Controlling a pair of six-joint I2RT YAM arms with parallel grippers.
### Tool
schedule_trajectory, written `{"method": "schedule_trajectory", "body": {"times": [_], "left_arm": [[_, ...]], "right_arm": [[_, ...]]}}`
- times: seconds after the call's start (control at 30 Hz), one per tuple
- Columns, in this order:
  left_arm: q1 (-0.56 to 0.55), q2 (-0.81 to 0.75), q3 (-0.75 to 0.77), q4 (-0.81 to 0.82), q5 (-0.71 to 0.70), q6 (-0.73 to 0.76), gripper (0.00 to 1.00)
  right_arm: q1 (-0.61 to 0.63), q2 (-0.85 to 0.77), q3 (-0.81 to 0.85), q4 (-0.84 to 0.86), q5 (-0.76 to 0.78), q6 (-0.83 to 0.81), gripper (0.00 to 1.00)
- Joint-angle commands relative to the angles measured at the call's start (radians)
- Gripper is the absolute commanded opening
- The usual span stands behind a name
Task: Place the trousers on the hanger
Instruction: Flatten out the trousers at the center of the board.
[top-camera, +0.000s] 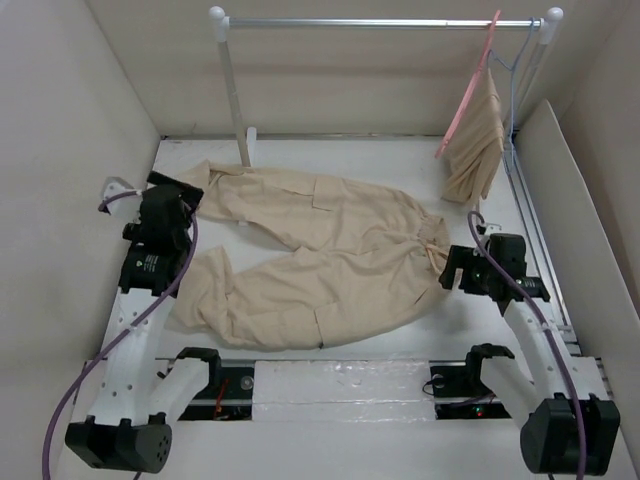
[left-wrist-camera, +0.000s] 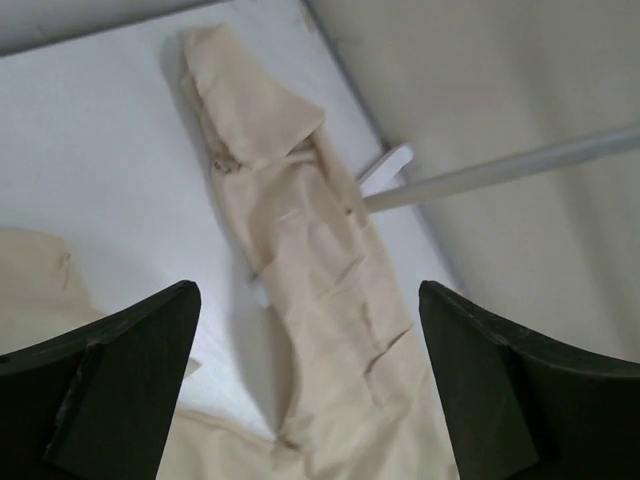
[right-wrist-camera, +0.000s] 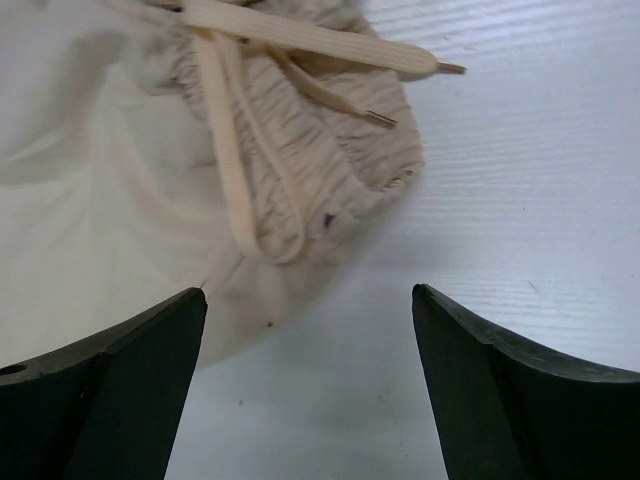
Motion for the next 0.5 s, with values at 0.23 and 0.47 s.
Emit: {"method": "schedule_trajectory", "body": {"times": [0.23,0.47], "left_arm": [[-0.022,0.025,-0.190,0.200,0.178,0.213,0.56],[-0.022,0.137,-0.130,0.224,0.209,0.233,0.52]], "right_arm": [[-0.126,0.228,-0.177,0.465,-0.219,0.197,0.83],[-0.218,0.020,-0.113,0.130,0.025,0.204,0.00]]}}
